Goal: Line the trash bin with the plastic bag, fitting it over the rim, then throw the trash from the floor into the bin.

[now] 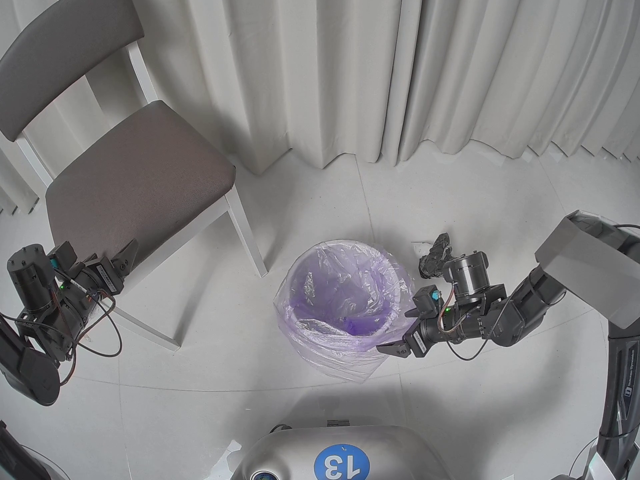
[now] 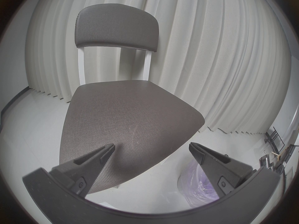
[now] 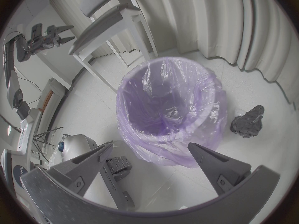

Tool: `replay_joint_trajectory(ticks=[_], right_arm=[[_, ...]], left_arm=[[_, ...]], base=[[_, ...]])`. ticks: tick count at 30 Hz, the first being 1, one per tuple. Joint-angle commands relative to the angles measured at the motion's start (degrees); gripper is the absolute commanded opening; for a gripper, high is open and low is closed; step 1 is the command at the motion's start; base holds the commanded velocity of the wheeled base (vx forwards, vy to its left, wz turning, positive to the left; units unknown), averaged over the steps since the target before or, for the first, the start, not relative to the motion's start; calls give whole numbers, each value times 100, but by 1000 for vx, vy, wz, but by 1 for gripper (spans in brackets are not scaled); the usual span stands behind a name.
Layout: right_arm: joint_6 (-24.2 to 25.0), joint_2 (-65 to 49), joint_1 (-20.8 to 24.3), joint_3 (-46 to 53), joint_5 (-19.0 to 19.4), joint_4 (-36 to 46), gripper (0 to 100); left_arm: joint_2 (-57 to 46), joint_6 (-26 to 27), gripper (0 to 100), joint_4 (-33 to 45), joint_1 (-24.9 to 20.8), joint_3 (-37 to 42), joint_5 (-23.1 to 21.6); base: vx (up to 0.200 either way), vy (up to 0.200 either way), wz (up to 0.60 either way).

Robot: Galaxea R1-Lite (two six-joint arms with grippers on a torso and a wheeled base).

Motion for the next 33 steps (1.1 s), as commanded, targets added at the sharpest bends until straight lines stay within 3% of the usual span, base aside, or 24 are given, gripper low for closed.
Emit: replay_joint_trajectory(ticks=[1, 9, 11, 15, 20, 33], right_arm=[[-2, -252, -23, 27, -47, -60, 100], [130, 11, 171, -43, -74, -342, 100], [534, 47, 514, 36, -30, -456, 100], [745, 363, 786, 1, -65, -658, 100], [754, 873, 821, -17, -82, -1238, 100], [754, 1031, 900, -61, -82, -1379, 100]], left_arm=[[-20, -1, 100, 1, -4, -2, 1], [-20, -1, 100, 1, -4, -2, 1], [-29, 8, 100, 1, -12, -2, 1], [-29, 8, 100, 1, -21, -2, 10], [-47, 8, 100, 1, -4, 42, 10], [-29, 8, 100, 1, -4, 33, 10]], base=[[0, 0, 0], [0, 0, 0], [0, 0, 0], [0, 0, 0], [0, 0, 0], [0, 0, 0]])
